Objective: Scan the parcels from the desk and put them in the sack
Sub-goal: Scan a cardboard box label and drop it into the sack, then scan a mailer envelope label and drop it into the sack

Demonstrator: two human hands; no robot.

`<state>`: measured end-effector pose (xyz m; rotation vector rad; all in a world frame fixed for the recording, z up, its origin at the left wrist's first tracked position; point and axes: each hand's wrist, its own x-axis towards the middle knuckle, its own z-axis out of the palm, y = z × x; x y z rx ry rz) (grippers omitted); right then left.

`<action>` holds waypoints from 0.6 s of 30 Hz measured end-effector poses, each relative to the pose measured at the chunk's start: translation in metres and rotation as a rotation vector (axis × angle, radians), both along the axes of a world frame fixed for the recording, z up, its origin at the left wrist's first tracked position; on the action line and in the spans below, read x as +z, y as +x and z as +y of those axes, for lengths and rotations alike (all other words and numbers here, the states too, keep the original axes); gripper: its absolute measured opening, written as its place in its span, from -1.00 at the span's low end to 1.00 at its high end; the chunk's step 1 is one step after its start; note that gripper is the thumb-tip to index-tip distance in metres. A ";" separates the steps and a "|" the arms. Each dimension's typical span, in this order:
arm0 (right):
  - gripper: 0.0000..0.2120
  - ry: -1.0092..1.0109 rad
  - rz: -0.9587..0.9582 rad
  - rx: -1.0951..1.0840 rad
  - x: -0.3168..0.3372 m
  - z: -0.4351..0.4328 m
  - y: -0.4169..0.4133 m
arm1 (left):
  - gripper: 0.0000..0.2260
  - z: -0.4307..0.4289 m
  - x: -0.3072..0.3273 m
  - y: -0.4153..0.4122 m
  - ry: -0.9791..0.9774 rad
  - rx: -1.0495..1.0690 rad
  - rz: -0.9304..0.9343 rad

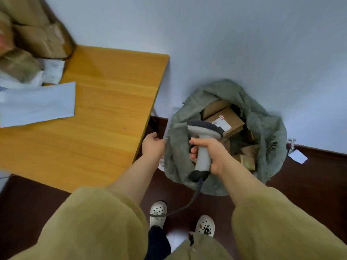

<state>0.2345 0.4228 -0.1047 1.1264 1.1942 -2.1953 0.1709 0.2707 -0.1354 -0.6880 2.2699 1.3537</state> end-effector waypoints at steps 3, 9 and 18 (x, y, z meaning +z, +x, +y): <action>-0.89 -0.089 0.053 0.069 0.034 -0.039 -0.026 | -0.58 -0.044 0.038 -0.010 -0.029 0.046 0.139; -0.86 -0.132 0.129 0.254 0.083 -0.130 -0.079 | -0.60 -0.171 0.077 -0.046 -0.100 0.221 0.238; -0.91 0.052 0.144 0.419 0.091 -0.279 -0.192 | -0.52 -0.357 0.066 -0.150 -0.260 0.302 0.159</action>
